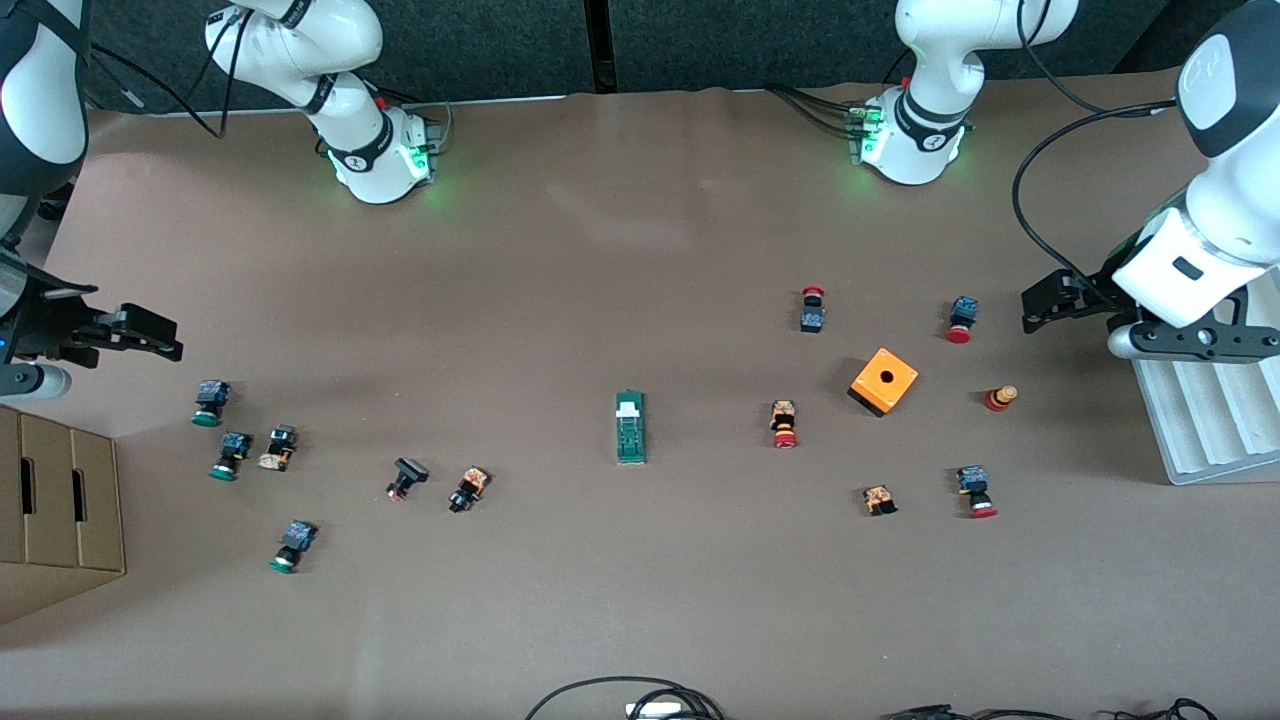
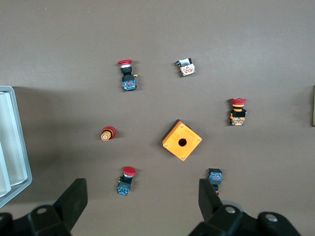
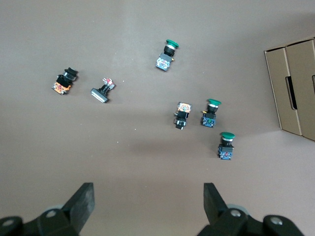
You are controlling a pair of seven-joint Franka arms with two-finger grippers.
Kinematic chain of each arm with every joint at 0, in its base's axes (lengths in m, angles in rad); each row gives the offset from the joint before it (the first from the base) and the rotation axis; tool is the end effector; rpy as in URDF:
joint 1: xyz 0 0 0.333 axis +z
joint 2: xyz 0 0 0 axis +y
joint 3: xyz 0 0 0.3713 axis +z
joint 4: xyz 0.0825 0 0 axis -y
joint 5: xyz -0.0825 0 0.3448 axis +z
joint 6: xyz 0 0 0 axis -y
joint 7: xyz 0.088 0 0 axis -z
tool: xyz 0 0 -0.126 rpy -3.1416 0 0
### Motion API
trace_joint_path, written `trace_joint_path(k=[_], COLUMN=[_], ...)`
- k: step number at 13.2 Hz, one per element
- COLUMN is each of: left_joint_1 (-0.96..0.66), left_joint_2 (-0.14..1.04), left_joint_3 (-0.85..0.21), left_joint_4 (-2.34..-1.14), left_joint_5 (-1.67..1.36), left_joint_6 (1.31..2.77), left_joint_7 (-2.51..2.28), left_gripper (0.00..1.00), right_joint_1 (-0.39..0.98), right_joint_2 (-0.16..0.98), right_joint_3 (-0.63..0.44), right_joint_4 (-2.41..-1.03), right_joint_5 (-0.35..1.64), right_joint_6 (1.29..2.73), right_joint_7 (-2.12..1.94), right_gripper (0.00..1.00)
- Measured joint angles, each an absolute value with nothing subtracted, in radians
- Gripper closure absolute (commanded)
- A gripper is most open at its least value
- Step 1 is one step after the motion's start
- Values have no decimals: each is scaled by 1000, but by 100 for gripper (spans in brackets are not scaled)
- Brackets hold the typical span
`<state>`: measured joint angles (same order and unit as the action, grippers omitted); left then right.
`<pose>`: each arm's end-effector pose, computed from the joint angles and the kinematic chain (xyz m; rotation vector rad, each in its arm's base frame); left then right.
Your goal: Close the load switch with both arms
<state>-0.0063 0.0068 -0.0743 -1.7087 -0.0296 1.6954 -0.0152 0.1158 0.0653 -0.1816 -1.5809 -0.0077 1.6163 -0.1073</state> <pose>0.5216 -0.0454 0.6080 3.1111 -0.0956 -0.0334 0.5395 -0.0328 0.6264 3.1236 0.0659 -0.0475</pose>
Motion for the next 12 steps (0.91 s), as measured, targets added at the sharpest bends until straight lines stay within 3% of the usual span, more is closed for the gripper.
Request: trace_joint_path(k=[12], left_joint_1=[-18], left_joint_2=[7], left_joint_3=[-77], left_joint_4=[-1709], left_joint_5=[-30], left_joint_6=[1695], left_joint_7=[-15], left_gripper=[0], right_joint_1=[116], right_joint_2=[65], right_joint_3=[-182], right_joint_4=[-1581], right_joint_5=[-8], right_joint_6=[1616], right_joint_7=[-108], right_gripper=[0])
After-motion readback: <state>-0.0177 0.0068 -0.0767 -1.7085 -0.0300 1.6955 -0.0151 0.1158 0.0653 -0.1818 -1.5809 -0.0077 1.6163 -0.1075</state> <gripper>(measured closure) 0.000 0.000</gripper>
